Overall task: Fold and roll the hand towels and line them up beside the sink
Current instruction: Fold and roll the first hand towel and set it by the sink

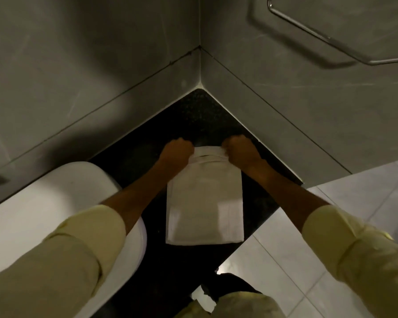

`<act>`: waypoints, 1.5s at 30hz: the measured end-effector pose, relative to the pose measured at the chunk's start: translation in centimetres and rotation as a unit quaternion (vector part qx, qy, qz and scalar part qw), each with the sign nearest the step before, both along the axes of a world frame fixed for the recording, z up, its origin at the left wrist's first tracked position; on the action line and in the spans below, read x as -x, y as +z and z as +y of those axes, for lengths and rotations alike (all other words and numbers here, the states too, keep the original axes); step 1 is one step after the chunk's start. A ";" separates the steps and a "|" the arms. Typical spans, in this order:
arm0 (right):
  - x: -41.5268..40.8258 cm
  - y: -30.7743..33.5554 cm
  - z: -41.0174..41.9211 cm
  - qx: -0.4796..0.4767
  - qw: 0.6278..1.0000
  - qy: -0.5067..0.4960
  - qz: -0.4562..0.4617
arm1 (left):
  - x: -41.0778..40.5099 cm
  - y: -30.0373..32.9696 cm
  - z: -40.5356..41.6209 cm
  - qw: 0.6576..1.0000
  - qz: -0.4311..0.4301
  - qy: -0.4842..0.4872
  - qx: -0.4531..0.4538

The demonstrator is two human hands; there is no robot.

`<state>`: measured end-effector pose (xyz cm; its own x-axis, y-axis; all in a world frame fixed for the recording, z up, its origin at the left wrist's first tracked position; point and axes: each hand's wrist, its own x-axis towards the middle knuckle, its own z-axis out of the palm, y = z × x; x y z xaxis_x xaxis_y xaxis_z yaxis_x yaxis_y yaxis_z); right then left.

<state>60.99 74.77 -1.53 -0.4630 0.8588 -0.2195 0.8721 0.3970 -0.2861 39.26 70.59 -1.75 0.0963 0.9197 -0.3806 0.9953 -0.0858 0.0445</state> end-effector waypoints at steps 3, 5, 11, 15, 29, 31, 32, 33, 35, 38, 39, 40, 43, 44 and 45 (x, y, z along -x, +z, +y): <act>0.7 0.6 1.8 0.093 0.995 -0.003 -0.031 | 0.5 0.3 2.4 0.994 -0.090 0.061 0.001; 0.7 0.6 2.5 0.144 0.987 0.028 -0.066 | 0.9 0.7 3.1 0.991 -0.103 0.063 0.061; 0.0 1.1 1.9 0.140 0.990 0.028 -0.011 | 1.7 1.7 1.8 0.986 -0.150 0.056 0.044; -0.3 0.6 -0.7 0.007 0.998 0.053 0.014 | -0.2 1.4 -1.7 0.997 -0.065 0.033 -0.021; -1.3 0.2 -7.1 -0.019 0.999 -0.031 -0.023 | -1.2 0.8 -5.5 0.995 -0.049 0.048 -0.074; -0.5 1.2 -4.8 0.008 0.999 -0.021 -0.049 | -1.2 1.0 -3.9 0.998 -0.043 0.040 -0.027; -0.2 1.6 -4.1 0.027 0.996 0.002 -0.083 | -1.4 1.0 -3.6 0.999 -0.035 0.022 0.010; 0.0 1.8 -3.7 0.047 0.992 0.026 -0.118 | -1.4 1.0 -3.6 0.998 -0.040 0.021 0.046; 0.1 1.8 -3.9 0.073 0.985 0.052 -0.150 | -1.4 0.4 -4.4 0.993 -0.078 0.048 0.081; 0.1 1.0 -5.9 0.074 0.992 0.017 -0.100 | -1.8 0.2 -7.0 0.993 -0.108 0.037 0.002; 0.0 0.8 -6.9 0.075 0.995 -0.010 -0.070 | -2.0 0.3 -8.0 0.994 -0.099 0.035 -0.027; -0.1 0.5 -8.1 0.063 0.996 -0.032 -0.049 | -2.3 0.3 -9.1 0.994 -0.086 0.042 -0.045; -0.8 -0.9 -12.0 -0.044 0.997 -0.028 -0.054 | -3.2 -1.0 -12.6 0.993 -0.059 0.017 -0.104; -1.2 -1.7 -13.2 -0.086 0.995 -0.011 -0.049 | -3.5 -1.5 -13.7 0.991 -0.049 0.005 -0.123; -1.6 -2.4 -14.4 -0.114 0.993 -0.001 -0.034 | -3.7 -2.1 -14.8 0.990 -0.037 0.003 -0.134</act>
<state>62.63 60.38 -3.97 -0.4514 0.8909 -0.0495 0.8874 0.4424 -0.1299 42.91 55.81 -3.82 0.1090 0.9873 -0.1159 0.9908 -0.0985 0.0933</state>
